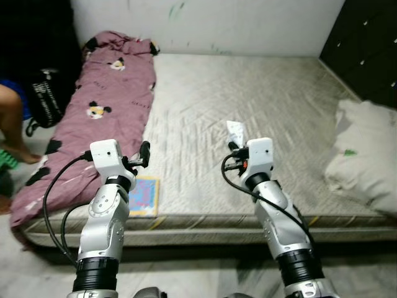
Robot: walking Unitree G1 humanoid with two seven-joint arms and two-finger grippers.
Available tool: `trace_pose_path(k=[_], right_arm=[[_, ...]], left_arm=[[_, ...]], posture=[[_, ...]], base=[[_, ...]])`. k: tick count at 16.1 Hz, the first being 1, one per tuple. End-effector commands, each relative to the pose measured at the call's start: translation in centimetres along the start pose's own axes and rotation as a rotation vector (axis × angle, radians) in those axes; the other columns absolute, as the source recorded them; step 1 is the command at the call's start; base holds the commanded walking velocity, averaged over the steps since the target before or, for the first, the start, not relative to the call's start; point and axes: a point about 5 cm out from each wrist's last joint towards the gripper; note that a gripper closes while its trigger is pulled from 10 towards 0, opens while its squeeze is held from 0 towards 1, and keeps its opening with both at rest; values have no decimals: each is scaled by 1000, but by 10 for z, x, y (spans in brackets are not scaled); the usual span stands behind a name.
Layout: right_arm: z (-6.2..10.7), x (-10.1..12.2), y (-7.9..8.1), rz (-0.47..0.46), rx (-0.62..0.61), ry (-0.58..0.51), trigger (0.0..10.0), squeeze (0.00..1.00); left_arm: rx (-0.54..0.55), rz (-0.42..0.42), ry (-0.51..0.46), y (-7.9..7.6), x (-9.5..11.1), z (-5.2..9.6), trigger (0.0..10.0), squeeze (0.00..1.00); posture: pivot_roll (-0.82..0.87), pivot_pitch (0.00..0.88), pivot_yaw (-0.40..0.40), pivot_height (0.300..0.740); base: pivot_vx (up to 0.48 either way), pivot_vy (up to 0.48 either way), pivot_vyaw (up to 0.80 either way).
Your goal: Clean up the room
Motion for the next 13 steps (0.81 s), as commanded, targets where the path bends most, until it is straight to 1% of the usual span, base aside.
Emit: trace_pose_path(k=[1, 5, 13], right_arm=[[1, 0, -7, 1, -19, 8, 10000, 0], [1, 0, -7, 4, -17, 11, 10000, 0], [0, 0, -6, 4, -17, 10, 10000, 0]], left_arm=[[-40, 0, -12, -10, 2, -1, 10000, 0], [-55, 12, -27, -11, 4, 0, 10000, 0], [-65, 9, -30, -12, 4, -1, 10000, 0]], posture=[[17, 0, -10, 740], [15, 0, -10, 740], [18, 0, -11, 740]], base=[[0, 0, 0], [0, 0, 0], [282, 0, 0]])
Point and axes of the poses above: a point about 5 cm out from each wrist's last joint towards the gripper, its own z axis pointing back from the gripper into the wrist, its own x axis along the axis of the wrist's last joint, y = z × x, and after that the axes turned 4 degrees about z, right-handed
